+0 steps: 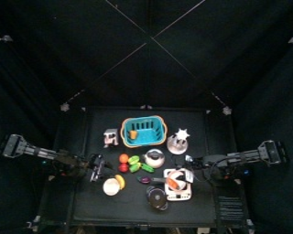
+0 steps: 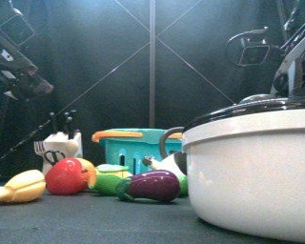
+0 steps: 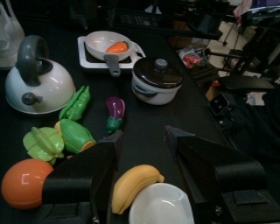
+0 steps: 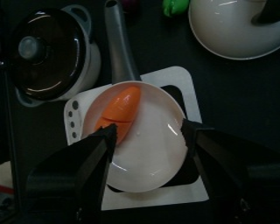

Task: Move pot left and up

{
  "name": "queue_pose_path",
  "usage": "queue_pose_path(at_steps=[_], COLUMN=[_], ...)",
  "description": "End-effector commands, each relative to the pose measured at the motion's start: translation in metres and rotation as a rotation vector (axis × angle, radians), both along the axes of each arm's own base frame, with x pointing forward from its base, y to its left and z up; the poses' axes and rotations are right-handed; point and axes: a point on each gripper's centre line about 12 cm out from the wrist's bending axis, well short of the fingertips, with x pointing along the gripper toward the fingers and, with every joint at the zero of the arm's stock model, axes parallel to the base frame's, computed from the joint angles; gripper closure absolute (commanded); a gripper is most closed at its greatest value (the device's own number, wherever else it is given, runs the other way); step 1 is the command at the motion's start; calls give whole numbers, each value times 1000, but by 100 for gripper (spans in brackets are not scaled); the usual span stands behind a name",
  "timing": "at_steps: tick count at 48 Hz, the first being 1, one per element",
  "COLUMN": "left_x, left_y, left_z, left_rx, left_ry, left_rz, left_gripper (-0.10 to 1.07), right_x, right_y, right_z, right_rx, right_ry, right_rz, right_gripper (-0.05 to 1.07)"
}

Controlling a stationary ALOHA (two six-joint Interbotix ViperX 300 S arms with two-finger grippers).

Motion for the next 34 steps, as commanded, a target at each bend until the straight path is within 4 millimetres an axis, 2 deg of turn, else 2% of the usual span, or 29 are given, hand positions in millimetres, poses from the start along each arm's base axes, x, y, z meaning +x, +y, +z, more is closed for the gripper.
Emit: queue_pose_path(at_steps=[1, 34], left_x=[3, 2], left_y=[0, 0], left_z=[5, 3], left_rx=[-12, -14], left_ry=[-16, -11], left_rz=[5, 6], left_gripper=[15, 15], right_x=[5, 18], right_y=[0, 0], right_z=[10, 33], right_rx=[0, -21], right_ry=[-40, -107], right_rz=[1, 14], right_gripper=[9, 9])
